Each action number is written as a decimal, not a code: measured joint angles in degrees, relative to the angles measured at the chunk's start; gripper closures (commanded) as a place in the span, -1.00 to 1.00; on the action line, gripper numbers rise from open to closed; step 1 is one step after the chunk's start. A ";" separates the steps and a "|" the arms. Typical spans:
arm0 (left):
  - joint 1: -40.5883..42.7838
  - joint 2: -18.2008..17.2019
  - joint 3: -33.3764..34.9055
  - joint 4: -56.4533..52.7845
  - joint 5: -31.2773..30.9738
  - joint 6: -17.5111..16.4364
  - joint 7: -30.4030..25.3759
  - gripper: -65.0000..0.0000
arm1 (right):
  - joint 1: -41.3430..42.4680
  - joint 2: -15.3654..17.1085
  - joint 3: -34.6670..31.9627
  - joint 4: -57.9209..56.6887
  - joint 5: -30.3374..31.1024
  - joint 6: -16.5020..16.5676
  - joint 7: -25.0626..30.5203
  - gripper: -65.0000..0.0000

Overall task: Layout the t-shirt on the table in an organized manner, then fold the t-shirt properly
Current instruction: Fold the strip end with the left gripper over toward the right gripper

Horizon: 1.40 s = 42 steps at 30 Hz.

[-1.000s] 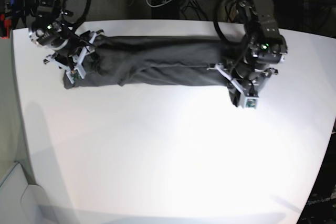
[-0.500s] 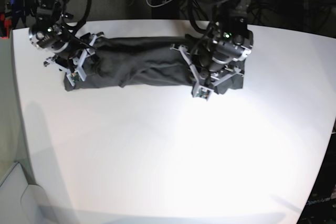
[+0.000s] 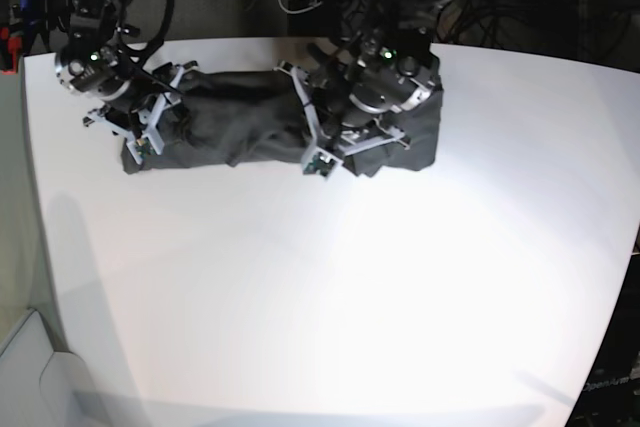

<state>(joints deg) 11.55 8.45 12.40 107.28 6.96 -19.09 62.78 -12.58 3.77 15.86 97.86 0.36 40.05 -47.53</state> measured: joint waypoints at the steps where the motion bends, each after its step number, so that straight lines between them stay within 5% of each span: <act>1: -0.02 0.00 0.28 -0.31 -0.15 -0.02 -0.02 1.00 | -0.02 0.00 0.00 0.00 0.00 0.00 0.00 0.15; 9: -1.90 -0.02 0.46 -6.01 -0.35 -0.02 -0.17 0.95 | -0.09 0.00 0.00 0.00 0.02 0.00 0.00 0.15; 17: -1.75 -0.02 0.46 -5.64 -0.81 -0.66 -0.20 -0.03 | -0.17 0.02 0.00 0.00 0.02 0.00 0.20 0.15; 23: -2.16 -0.07 0.20 -3.74 -11.61 -0.61 0.26 -0.31 | -0.17 0.02 0.00 0.00 0.00 -0.02 0.17 0.15; 30: -5.20 -3.08 -2.43 5.22 -26.08 -0.46 -0.22 -0.30 | -0.11 0.02 -0.07 0.00 0.02 -0.02 0.33 0.15; 33: -5.22 -4.68 -8.15 5.20 -26.58 -0.04 -0.04 -0.26 | 0.00 0.00 -0.07 0.11 -0.09 0.00 0.17 0.15; 35: -4.55 -5.84 -12.98 5.09 -26.82 0.00 0.00 -0.01 | -0.02 -0.13 -0.07 0.83 -0.28 0.00 -0.33 0.15; 39: -2.03 -7.76 -23.52 4.83 -26.67 -0.04 0.63 1.00 | 0.28 -0.46 -0.26 3.43 -1.60 0.15 -1.57 0.15; 42: -1.29 -8.11 -30.51 4.79 -26.47 -0.09 0.68 0.92 | 1.51 -0.46 0.28 4.57 -1.51 0.17 -1.68 0.15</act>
<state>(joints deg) 10.26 0.34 -18.11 112.07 -19.51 -19.18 63.46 -11.07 3.31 16.14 102.43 -1.15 40.23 -49.21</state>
